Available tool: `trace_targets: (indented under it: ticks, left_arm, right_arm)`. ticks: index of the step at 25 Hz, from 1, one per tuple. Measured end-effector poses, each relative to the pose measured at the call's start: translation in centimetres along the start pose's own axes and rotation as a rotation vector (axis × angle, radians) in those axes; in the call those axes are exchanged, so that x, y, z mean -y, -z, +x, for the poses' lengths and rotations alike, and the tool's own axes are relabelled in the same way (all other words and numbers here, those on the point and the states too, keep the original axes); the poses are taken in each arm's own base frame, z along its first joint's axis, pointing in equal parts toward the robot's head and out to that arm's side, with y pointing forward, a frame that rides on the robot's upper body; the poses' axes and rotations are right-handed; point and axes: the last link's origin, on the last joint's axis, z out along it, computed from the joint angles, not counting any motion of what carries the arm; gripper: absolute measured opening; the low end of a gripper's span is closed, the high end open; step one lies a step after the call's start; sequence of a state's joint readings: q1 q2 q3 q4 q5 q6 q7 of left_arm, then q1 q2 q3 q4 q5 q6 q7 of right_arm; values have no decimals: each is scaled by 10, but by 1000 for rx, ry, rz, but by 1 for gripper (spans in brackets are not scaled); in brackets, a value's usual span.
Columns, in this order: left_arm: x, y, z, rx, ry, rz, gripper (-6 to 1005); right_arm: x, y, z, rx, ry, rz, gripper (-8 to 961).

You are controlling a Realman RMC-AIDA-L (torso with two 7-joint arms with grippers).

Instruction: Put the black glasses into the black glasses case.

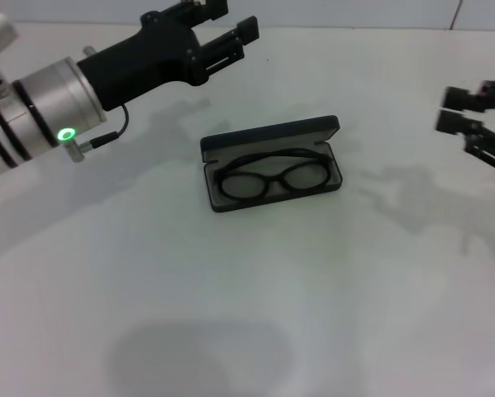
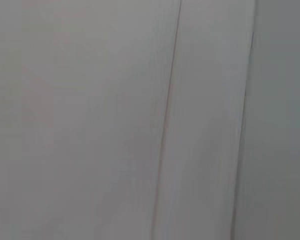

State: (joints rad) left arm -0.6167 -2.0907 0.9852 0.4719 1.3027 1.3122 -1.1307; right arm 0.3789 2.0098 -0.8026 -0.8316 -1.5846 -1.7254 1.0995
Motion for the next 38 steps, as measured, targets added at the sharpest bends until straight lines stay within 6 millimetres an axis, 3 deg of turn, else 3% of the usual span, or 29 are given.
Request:
trace_targets:
  ticks: [8, 12, 17, 27, 38]
  left_arm:
    - [7, -41, -24, 315, 22, 45, 679]
    - [5, -54, -31, 410, -6, 34, 684]
    - [9, -63, -38, 474, -39, 89, 690]
    - [1, -62, -52, 552, -85, 61, 703]
    - [-6, -48, -68, 571, -126, 40, 716]
  right_arm:
    - [2, 36, 18, 32, -86, 226, 319]
    - [7, 43, 22, 62, -100, 300, 473]
    - [11, 38, 24, 49, -86, 308, 612]
    - [15, 31, 25, 51, -81, 302, 843]
    - [20, 24, 25, 37, -75, 299, 843]
